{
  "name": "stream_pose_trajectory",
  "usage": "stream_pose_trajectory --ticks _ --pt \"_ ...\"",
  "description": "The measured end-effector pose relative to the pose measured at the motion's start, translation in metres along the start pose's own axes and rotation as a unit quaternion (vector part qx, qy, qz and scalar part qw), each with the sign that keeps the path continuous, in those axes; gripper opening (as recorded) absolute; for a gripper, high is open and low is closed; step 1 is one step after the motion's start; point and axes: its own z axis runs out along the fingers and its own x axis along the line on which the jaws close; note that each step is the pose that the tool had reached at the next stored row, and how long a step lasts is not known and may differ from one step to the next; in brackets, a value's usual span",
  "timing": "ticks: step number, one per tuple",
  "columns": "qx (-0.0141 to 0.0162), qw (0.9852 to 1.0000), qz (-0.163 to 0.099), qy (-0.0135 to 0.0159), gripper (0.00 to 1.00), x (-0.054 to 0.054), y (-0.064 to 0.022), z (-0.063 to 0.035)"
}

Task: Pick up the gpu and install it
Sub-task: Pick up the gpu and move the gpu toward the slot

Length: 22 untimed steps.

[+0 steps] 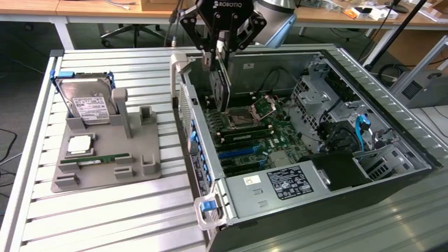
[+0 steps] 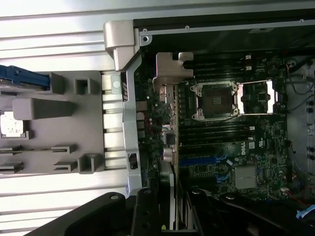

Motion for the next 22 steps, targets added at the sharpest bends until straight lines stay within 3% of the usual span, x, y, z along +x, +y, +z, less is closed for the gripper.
stream_pose_trajectory --ticks 22 --pt "0.0043 1.0000 0.000 -0.0003 0.27 -0.0089 0.0007 0.0005"
